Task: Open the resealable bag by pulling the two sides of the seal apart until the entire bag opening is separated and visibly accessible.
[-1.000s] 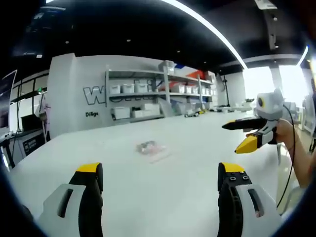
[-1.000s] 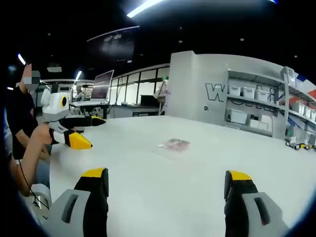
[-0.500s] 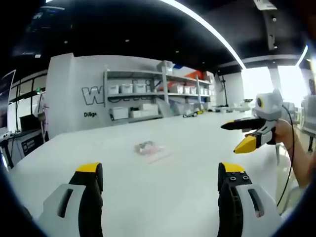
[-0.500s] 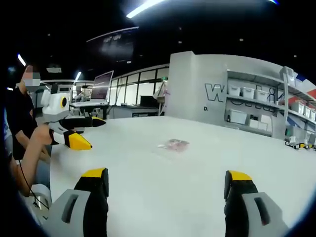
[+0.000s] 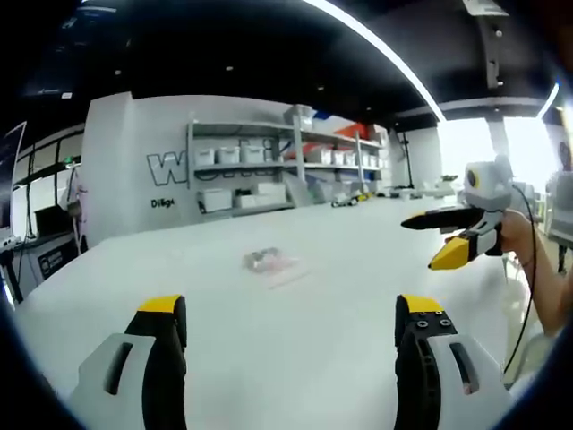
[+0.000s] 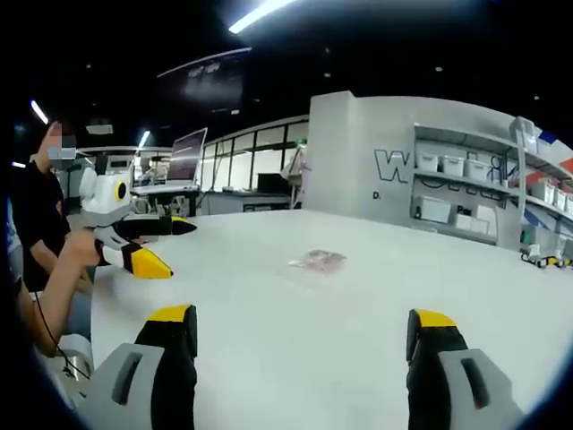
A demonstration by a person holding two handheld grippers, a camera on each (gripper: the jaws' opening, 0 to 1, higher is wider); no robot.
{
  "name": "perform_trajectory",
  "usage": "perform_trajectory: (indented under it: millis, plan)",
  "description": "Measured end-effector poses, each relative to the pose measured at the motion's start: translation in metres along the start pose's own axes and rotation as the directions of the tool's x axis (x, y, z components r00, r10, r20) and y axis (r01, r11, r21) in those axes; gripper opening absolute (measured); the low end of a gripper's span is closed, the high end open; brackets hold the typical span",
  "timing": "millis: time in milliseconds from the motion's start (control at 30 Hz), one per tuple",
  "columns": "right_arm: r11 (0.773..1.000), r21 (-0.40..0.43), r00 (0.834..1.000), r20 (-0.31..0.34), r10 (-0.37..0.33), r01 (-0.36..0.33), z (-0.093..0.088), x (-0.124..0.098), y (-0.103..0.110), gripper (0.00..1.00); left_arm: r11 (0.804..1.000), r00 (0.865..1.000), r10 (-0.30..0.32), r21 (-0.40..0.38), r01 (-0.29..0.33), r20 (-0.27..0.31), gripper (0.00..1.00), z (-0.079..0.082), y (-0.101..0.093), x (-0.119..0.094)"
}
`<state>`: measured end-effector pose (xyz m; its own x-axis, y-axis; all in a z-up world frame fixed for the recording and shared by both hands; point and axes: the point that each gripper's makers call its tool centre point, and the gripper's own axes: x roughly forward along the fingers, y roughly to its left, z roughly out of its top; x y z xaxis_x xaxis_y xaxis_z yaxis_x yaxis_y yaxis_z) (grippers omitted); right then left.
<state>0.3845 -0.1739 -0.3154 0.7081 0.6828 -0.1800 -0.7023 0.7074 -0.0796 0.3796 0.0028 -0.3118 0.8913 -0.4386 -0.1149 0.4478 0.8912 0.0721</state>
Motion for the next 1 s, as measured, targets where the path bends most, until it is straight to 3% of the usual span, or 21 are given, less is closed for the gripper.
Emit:
perform_trajectory:
  millis: [433,533,1000]
  plan:
    - [1.0,-0.008,1.0,0.019,0.003,-0.002,0.0049,0.0029,0.0002,0.96,0.999,1.0,-0.015,0.03,0.015,0.0,0.95,0.0015,-0.0044,0.0007]
    - [1.0,-0.018,1.0,-0.007,0.01,-0.01,0.0008,0.0045,0.0025,0.97,1.0,1.0,-0.013,0.026,0.013,-0.001,0.95,0.0014,-0.0041,0.001]
    - [1.0,-0.009,1.0,0.014,0.0,0.0,0.0029,0.0015,0.0021,0.97,0.999,0.999,-0.032,0.003,0.032,0.004,0.93,0.0042,-0.0088,0.0024]
